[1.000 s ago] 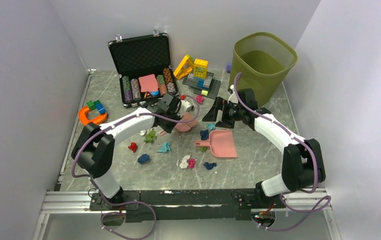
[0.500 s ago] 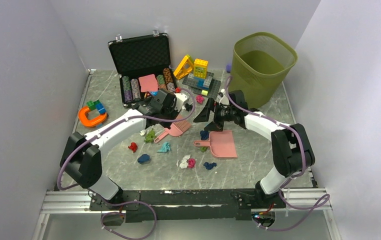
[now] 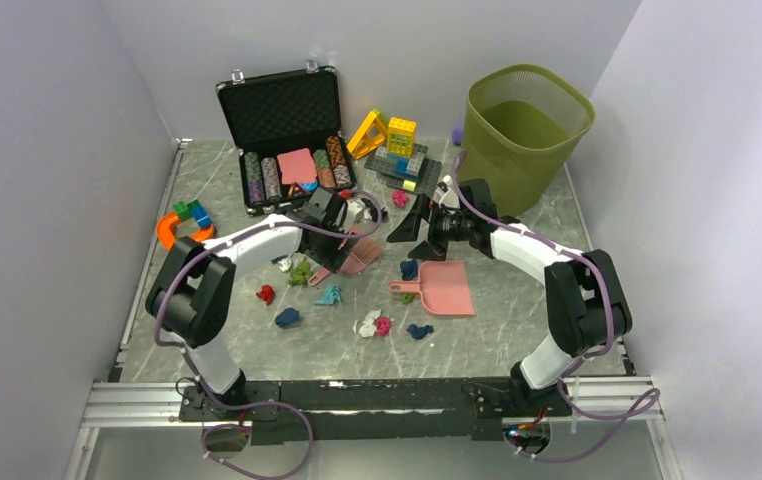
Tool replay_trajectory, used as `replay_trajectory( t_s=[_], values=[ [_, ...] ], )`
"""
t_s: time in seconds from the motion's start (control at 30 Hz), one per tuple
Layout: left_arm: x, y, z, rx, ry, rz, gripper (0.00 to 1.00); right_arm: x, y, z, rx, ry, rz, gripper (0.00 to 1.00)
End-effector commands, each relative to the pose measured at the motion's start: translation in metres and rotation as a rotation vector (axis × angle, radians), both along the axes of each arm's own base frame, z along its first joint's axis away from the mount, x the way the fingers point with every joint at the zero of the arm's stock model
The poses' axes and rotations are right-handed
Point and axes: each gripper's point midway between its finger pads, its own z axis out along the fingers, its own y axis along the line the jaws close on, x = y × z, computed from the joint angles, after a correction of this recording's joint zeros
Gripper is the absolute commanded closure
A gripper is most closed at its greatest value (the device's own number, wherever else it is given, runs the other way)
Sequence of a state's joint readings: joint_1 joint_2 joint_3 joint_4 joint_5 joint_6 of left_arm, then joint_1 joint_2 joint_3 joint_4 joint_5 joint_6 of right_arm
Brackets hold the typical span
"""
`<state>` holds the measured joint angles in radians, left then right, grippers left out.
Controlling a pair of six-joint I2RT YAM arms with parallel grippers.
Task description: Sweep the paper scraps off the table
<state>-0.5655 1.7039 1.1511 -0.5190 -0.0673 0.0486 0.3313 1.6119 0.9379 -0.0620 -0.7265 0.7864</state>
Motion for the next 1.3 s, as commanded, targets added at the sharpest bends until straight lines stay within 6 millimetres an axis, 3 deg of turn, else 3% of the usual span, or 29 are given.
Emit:
replay_trajectory(
  t_s=[0.0, 0.3, 0.43, 0.53, 0.63, 0.73, 0.93, 1.03, 1.27],
  values=[
    [0.011, -0.001, -0.012, -0.016, 0.005, -0.027, 0.26, 0.005, 0.001, 0.029, 0.031, -0.092, 0.005, 0.00],
    [0.004, -0.011, -0.044, -0.028, 0.146, -0.075, 0.45, 0.003, -0.001, 0.033, 0.026, -0.098, -0.010, 0.00],
    [-0.002, -0.011, -0.057, -0.021, 0.198, -0.078, 0.66, 0.003, -0.001, 0.032, 0.024, -0.098, -0.013, 0.00],
    [-0.005, -0.006, -0.062, 0.057, 0.191, -0.057, 0.97, 0.003, -0.002, 0.030, 0.026, -0.093, -0.017, 0.00],
    [-0.006, -0.005, -0.059, 0.065, 0.162, -0.042, 1.00, 0.002, -0.002, 0.027, 0.024, -0.082, -0.022, 0.00],
    [-0.003, -0.011, -0.043, 0.003, 0.107, -0.049, 1.00, 0.001, -0.003, 0.023, 0.019, -0.071, -0.030, 0.00],
    [0.009, -0.026, 0.023, -0.131, -0.025, -0.045, 1.00, 0.002, -0.002, 0.014, 0.020, -0.043, -0.046, 0.00],
    [0.011, -0.032, 0.050, -0.184, -0.067, -0.039, 1.00, 0.000, 0.010, 0.012, 0.033, -0.038, -0.032, 0.00],
    [0.002, -0.040, 0.084, -0.267, -0.106, -0.069, 1.00, 0.003, 0.037, 0.015, 0.083, -0.048, -0.004, 0.00]
  ],
)
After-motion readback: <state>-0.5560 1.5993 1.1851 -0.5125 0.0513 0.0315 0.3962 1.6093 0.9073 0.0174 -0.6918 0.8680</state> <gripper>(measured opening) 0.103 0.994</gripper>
